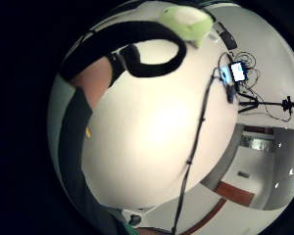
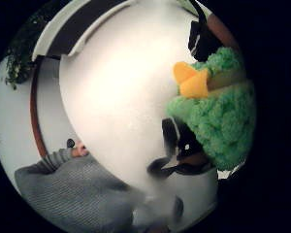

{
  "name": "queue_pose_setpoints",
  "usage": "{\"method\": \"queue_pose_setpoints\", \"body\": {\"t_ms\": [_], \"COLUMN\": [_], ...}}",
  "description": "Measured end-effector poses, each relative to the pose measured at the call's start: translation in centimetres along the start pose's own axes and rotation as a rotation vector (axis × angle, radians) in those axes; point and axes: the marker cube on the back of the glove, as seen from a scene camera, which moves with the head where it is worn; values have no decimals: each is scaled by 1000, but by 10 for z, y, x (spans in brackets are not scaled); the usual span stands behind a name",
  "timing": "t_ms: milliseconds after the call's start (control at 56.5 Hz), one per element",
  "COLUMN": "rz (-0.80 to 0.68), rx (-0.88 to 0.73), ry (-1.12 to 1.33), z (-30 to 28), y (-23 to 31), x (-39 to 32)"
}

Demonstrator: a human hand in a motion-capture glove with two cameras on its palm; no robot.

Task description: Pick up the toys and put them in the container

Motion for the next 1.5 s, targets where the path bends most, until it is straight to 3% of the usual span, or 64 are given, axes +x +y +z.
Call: {"method": "queue_pose_setpoints", "body": {"t_ms": [106, 248, 301, 389, 496, 584, 673, 779, 938, 1363, 1504], "rz": [38, -108, -181, -175, -161, -273, -123, -313, -326, -329, -287], "rx": [160, 261, 242, 217, 247, 232, 215, 171, -34, -35, -34], "ry": [-23, -27, -45, -50, -67, -75, 31, -64, -151, -144, -93], "z": [-81, -139, -143, -139, -134, -131, -128, -122, -86, -67, -75], "y": [-15, -23, -37, -84, -152, -197, -231, -236, -235, -213, -214], "x": [26, 4, -4, -25, -103, -168, -174, -184, -179, -161, -114]}}
